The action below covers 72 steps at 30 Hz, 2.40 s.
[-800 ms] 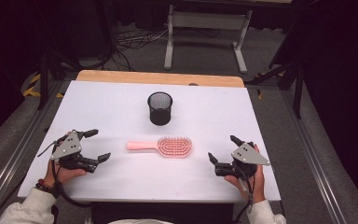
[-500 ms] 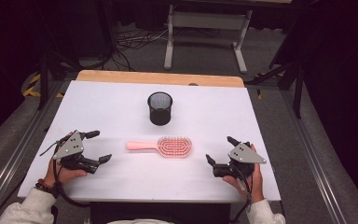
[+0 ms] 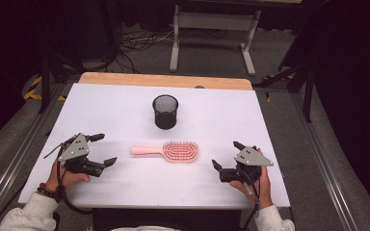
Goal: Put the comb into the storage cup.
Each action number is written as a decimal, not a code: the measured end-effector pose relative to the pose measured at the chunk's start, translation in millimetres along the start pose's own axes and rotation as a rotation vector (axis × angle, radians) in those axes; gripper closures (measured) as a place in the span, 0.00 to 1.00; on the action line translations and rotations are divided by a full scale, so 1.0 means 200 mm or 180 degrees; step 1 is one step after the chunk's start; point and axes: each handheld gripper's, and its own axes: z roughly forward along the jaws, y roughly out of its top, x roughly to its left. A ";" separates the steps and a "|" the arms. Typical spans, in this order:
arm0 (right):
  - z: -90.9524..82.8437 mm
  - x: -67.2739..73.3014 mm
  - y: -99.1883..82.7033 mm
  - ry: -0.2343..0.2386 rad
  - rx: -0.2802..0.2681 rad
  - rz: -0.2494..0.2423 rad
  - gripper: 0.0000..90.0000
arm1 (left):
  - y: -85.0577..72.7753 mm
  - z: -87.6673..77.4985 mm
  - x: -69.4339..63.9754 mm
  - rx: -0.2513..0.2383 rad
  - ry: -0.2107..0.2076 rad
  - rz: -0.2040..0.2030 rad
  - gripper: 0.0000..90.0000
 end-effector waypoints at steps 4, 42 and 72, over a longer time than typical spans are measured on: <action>0.01 0.00 0.00 0.0017 0.0027 0.0009 0.06 | 0.02 0.02 0.00 0.0044 0.0034 0.0071 0.09; 0.05 -0.01 -0.01 0.0294 0.0282 0.0042 0.06 | 0.33 0.40 0.11 0.0713 -0.0682 0.0277 0.08; 0.08 -0.03 -0.04 0.0393 0.0492 0.0080 0.07 | 0.53 0.97 -0.08 0.2543 -0.1514 0.1213 0.54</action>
